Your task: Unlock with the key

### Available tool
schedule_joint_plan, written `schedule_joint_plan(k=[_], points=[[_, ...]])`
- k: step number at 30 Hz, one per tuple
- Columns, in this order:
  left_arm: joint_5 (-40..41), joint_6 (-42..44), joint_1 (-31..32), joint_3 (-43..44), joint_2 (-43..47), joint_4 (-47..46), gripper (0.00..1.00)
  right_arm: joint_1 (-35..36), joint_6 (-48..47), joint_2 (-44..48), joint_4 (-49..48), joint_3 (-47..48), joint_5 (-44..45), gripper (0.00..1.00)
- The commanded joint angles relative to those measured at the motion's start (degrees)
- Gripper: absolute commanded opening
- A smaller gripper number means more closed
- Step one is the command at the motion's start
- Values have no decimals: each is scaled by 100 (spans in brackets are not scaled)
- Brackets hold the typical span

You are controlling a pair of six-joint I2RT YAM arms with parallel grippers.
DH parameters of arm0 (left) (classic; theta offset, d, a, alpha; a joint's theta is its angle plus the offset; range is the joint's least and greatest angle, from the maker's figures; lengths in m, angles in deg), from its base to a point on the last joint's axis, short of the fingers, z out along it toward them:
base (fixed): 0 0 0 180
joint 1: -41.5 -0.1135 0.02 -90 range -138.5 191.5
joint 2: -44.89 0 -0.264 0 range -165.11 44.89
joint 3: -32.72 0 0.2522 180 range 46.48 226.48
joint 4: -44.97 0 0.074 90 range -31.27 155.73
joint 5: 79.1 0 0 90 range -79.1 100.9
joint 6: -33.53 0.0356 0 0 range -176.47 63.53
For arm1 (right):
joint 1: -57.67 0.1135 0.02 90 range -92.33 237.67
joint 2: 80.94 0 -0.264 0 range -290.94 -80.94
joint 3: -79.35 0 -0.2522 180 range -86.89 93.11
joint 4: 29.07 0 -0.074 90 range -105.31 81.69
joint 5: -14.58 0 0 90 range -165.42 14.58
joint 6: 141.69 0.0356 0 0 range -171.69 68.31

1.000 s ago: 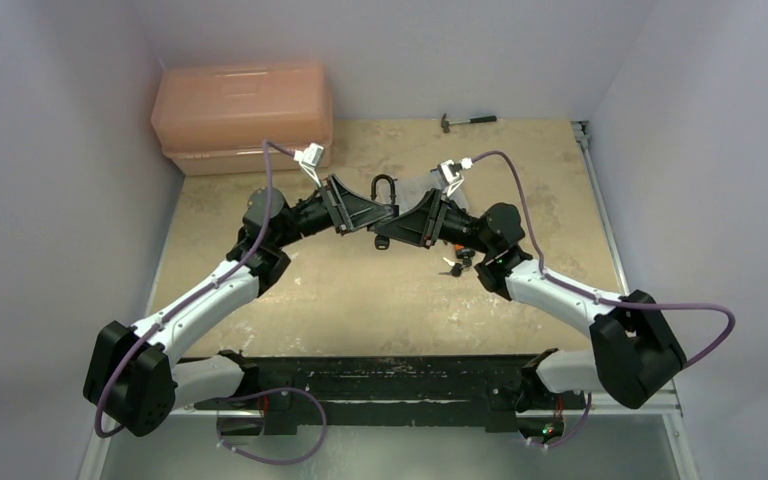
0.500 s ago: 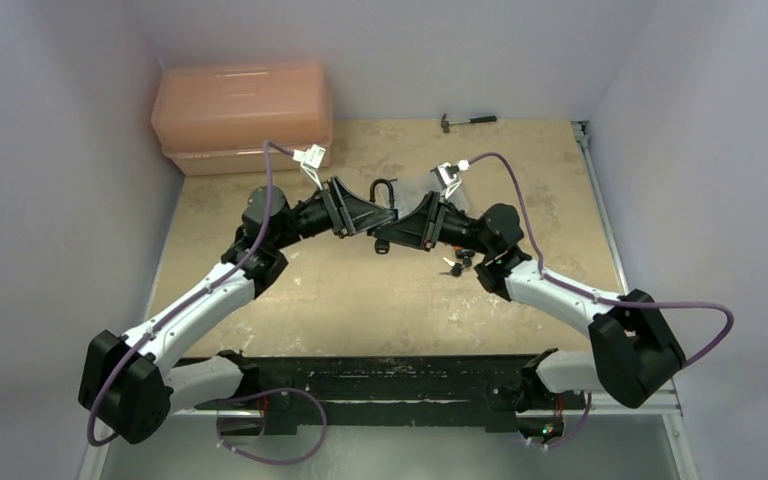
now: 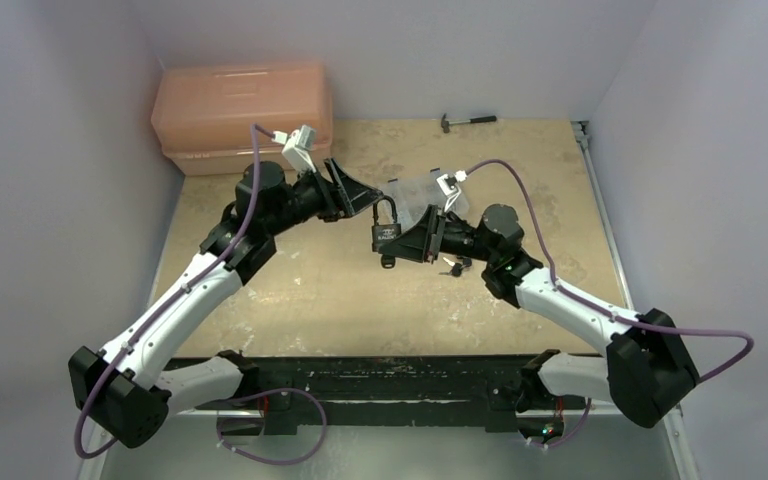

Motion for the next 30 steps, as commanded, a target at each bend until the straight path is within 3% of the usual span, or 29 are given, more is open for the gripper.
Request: schedule_joint_plan(k=[1,6,11,19,27,30], points=[[534,392,0,571,-406,1045,58,173,-1204,400,1125,578,263,0],[484,251,132,513,-360,777,55,358,-1965,436,2310,986,648,0],[285,162,247,339,-383,610,52,387,-2021,407,2354,1077,663,0],[558,100,495,-31,-360,917,38,406,-2252,349,2587,1252,743,0],[518,-101,604,-180,-421,793,38,431,-2441,319,2763,1217,812,0],[541,-104,620,-132,-449,827,32,456,-2539,346,2896,1210,933,0]])
